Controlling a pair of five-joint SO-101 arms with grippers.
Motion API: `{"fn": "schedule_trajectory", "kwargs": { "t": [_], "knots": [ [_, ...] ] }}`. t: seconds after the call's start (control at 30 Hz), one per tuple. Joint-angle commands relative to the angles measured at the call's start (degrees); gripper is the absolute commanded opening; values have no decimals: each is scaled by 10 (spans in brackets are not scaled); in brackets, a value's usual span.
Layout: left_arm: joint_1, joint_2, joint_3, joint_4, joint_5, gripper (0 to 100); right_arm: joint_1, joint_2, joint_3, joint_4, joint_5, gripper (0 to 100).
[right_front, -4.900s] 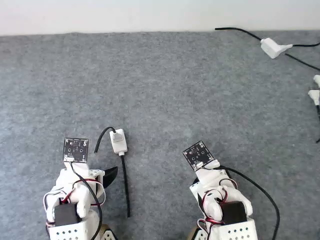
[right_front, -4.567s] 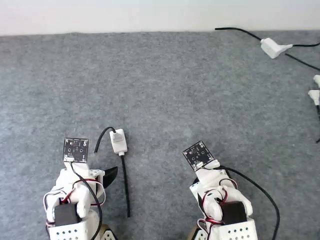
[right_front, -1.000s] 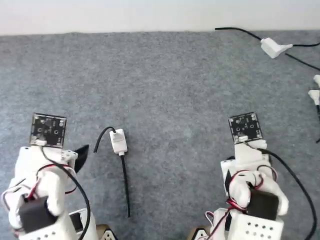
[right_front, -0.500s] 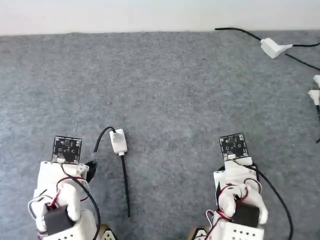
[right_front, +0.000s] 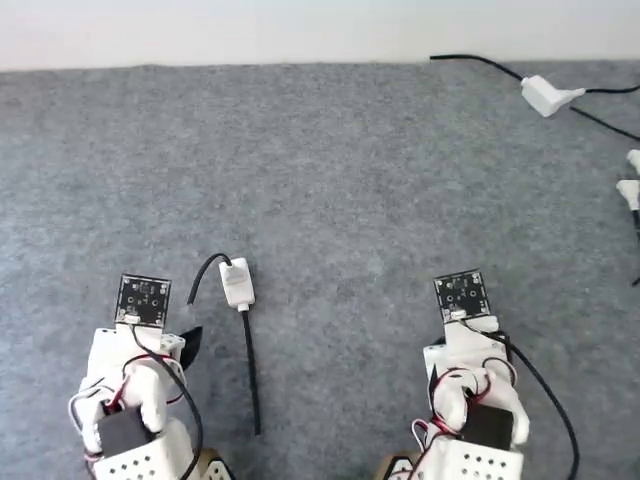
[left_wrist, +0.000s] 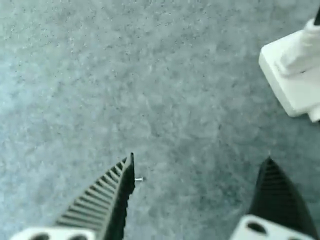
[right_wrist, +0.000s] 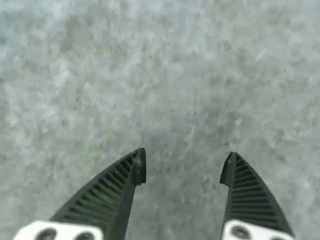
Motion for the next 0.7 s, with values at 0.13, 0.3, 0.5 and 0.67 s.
{"fn": "schedule_trajectory", "kwargs": {
  "t": [0.13, 0.3, 0.5, 0.67],
  "knots": [
    [3, -11, -7, 11, -4, 373, -2, -7, 10, 44, 6, 243],
    [3, -11, -7, 10, -4, 373, -4, -7, 10, 44, 6, 243],
    [3, -11, -7, 6, -4, 373, -4, -7, 10, 44, 6, 243],
    [3, -11, -7, 1, -5, 373, -4, -7, 10, 44, 6, 243]
  ]
}}
